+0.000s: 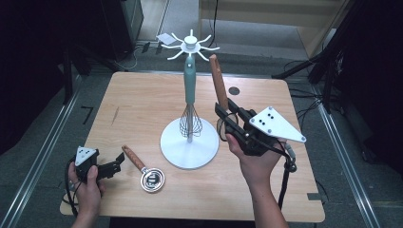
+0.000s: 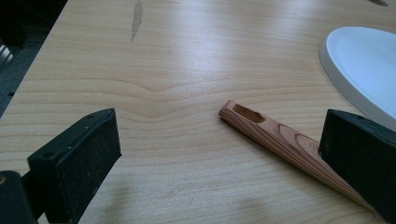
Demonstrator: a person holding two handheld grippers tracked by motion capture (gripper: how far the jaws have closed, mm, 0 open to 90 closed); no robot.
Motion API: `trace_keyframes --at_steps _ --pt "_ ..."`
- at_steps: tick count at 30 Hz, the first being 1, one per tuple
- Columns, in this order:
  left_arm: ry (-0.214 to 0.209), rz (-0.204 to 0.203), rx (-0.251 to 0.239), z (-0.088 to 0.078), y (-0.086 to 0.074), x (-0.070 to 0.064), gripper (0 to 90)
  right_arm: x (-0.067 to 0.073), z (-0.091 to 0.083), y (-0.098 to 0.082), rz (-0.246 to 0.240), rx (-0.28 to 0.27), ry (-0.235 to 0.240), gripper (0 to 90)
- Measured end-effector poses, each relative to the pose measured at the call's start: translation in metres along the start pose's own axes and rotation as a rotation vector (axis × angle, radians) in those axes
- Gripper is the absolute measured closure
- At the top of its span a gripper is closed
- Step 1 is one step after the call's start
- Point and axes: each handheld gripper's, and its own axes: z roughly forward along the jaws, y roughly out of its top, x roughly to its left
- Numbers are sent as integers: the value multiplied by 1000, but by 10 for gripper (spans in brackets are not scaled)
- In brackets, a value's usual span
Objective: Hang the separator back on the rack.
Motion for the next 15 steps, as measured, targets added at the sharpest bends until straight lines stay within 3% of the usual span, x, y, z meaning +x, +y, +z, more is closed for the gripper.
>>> trace_keyframes --at_steps 15 --pt "0 0 0 0 0 0 0 5 11 1 -35 19 -39 715"
